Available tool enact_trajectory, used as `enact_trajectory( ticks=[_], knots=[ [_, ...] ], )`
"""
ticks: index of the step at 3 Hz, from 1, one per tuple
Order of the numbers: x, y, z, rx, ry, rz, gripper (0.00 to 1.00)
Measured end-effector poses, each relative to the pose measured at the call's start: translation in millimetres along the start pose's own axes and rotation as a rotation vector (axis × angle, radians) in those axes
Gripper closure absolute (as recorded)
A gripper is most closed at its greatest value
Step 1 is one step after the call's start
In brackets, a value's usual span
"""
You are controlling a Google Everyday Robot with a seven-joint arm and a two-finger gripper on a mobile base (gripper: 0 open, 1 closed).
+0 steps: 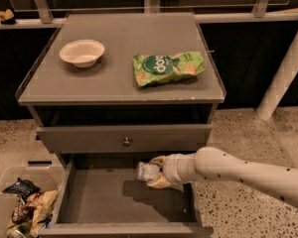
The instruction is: Pick blue plastic bottle from middle drawer and place on counter
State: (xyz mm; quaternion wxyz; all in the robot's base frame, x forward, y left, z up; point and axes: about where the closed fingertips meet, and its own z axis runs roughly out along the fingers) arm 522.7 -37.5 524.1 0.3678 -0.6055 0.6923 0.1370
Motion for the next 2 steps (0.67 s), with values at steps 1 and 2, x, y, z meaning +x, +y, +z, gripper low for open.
enact_trajectory(
  ticks=[1, 2],
  knots=[
    [-3.2, -39.7, -32.7, -0.007, -0.036, -0.039, 1.0],
    [-5.6, -73.0, -57.4, -0.02, -0.06, -0.092, 1.0]
  ],
)
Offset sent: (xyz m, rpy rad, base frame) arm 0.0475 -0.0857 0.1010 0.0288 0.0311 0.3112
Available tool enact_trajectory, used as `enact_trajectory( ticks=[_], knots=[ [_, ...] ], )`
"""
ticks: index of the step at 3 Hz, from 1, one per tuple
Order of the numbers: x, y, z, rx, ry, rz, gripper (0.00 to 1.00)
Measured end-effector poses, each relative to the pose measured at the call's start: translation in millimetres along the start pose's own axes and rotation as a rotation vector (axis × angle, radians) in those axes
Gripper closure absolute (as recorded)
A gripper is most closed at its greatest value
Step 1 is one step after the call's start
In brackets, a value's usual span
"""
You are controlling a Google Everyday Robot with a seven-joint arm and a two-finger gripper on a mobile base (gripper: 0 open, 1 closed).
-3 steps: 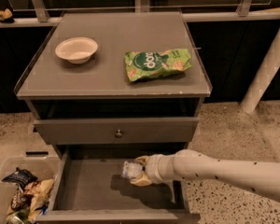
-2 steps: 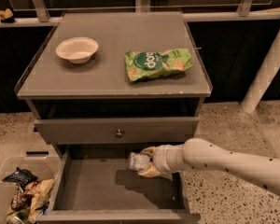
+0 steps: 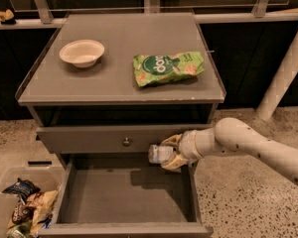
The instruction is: Pick blue plastic bottle from middle drawer and place on counter
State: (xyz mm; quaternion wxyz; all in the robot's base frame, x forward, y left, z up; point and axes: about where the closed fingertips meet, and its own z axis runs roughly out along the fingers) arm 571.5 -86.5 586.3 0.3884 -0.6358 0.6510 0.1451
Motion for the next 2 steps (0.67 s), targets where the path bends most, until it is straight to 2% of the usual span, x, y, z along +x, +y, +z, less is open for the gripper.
enact_trajectory(
  ticks=[1, 2],
  knots=[
    [0.0, 0.0, 0.0, 0.0, 0.0, 0.0, 1.0],
    [-5.3, 15.3, -28.0, -0.003, 0.036, 0.016, 1.0]
  ],
)
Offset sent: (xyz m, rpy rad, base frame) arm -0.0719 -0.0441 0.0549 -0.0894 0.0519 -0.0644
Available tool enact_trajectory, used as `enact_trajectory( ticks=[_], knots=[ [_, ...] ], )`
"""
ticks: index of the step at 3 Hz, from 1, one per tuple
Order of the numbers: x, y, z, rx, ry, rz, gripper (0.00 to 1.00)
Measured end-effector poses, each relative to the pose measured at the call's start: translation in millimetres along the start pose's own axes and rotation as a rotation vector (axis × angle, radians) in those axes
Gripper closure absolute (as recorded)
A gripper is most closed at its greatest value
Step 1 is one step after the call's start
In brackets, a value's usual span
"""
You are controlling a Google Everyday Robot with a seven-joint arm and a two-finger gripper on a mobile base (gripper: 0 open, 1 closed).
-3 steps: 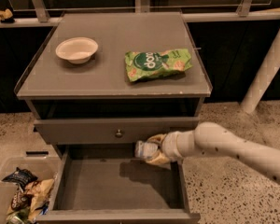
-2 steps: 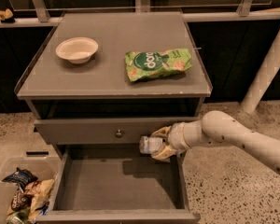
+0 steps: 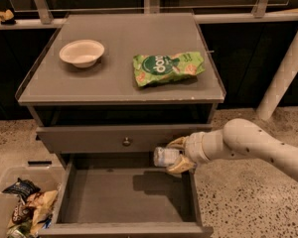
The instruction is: Pick blue plastic bottle from middle drawer and place on counter
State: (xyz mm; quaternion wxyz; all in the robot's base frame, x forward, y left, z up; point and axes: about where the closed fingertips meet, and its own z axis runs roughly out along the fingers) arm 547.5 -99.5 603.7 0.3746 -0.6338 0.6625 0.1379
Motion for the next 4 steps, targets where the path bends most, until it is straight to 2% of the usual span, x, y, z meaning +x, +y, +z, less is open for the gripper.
enact_trajectory(
  ticks=[2, 3, 4],
  knots=[
    [-24.9, 61.1, -100.6, 0.008, 0.073, -0.005, 1.0],
    [-25.1, 61.1, -100.1, 0.007, 0.073, -0.005, 1.0],
    [-31.8, 99.9, -123.1, 0.001, 0.082, 0.006, 1.0]
  ],
)
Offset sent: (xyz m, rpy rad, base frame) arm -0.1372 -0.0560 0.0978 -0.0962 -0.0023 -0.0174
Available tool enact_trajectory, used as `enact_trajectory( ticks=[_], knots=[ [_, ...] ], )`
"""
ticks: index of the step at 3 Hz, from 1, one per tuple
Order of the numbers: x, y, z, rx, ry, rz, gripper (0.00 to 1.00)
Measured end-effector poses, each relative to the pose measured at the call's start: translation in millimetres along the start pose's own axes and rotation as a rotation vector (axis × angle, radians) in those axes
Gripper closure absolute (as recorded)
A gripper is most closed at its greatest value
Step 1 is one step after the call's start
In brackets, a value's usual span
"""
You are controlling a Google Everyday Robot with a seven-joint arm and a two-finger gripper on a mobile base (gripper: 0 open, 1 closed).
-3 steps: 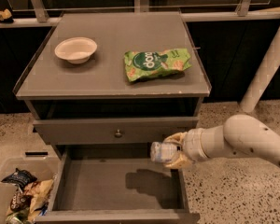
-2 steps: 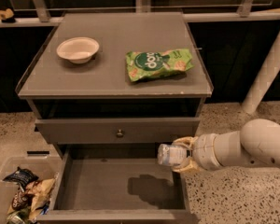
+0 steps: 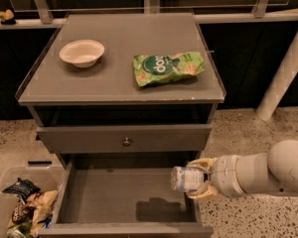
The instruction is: Pick blue plastic bottle from middle drawer and place on counter
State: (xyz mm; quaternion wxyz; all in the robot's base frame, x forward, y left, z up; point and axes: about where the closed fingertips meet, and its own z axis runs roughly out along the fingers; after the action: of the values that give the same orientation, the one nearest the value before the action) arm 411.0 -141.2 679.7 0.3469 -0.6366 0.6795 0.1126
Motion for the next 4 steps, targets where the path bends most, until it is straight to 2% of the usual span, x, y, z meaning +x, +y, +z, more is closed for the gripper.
enact_trajectory(
  ticks=[1, 2, 3, 4],
  knots=[
    [0.0, 0.0, 0.0, 0.0, 0.0, 0.0, 1.0],
    [-11.9, 17.2, -18.3, -0.009, -0.009, -0.023, 1.0],
    [-65.9, 25.9, -62.8, 0.019, -0.006, -0.107, 1.0],
    [-160.8, 8.2, -110.8, 0.07, 0.025, -0.246, 1.0]
  ],
)
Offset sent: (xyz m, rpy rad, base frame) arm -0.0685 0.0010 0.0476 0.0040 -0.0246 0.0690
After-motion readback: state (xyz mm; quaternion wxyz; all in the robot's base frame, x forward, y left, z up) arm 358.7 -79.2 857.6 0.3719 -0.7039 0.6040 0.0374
